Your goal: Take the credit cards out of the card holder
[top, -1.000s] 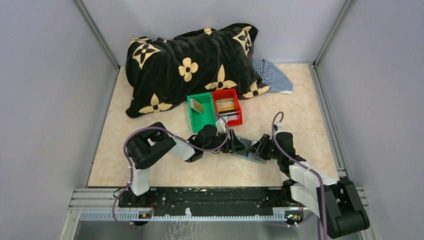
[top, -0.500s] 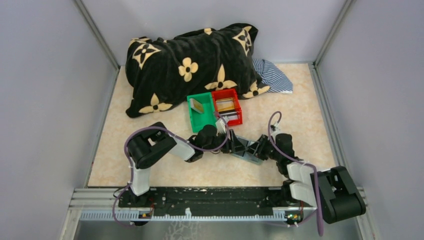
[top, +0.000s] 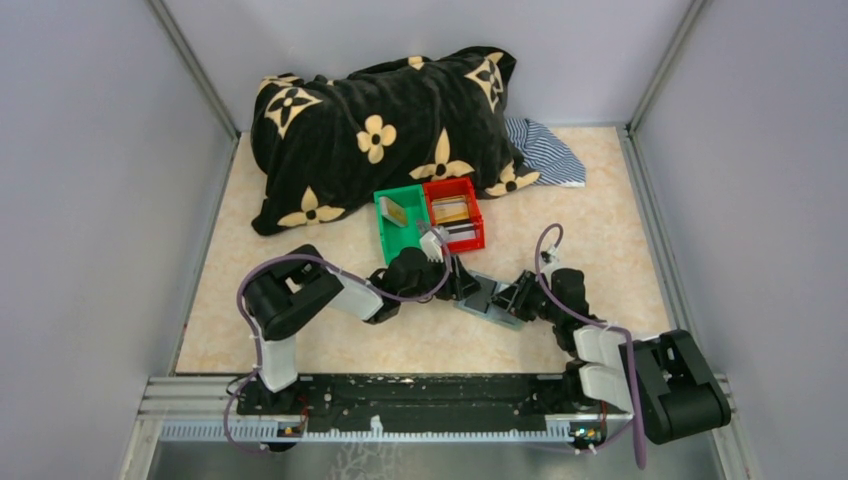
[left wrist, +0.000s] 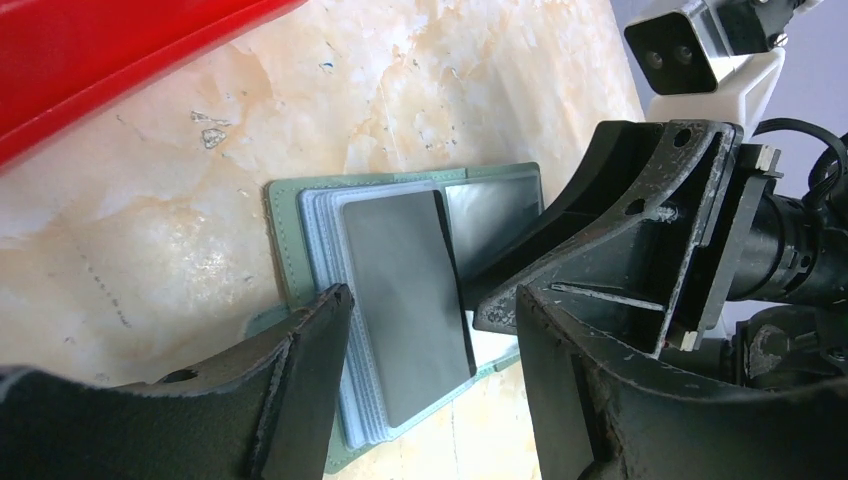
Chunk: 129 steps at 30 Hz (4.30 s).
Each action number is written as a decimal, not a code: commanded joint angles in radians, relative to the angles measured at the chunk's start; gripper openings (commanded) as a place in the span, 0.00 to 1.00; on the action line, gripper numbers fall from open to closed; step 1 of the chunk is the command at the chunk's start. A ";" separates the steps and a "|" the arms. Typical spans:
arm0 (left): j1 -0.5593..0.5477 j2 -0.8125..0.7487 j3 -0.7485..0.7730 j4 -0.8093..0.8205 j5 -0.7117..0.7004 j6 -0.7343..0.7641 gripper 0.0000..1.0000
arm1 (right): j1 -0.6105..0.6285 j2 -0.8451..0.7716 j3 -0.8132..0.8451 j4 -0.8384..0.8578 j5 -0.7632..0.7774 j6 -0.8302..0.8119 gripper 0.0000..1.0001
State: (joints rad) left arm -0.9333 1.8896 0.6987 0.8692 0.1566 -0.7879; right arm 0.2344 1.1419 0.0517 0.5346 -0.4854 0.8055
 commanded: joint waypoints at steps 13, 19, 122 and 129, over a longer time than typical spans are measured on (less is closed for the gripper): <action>-0.030 0.094 -0.002 0.065 0.015 -0.017 0.68 | -0.004 -0.010 -0.010 0.039 -0.010 -0.010 0.26; -0.033 0.101 -0.007 0.065 0.021 -0.019 0.68 | -0.003 -0.026 -0.009 0.027 0.000 -0.006 0.08; -0.063 0.235 0.033 0.142 0.078 -0.215 0.66 | -0.119 -0.419 0.169 -0.560 0.095 -0.194 0.00; -0.061 0.234 0.027 0.142 0.078 -0.217 0.66 | -0.118 -0.421 0.178 -0.569 0.112 -0.192 0.00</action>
State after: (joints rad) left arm -0.9768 2.0750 0.7425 1.1263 0.1879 -1.0061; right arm 0.1276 0.7361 0.1669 -0.0765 -0.4011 0.6209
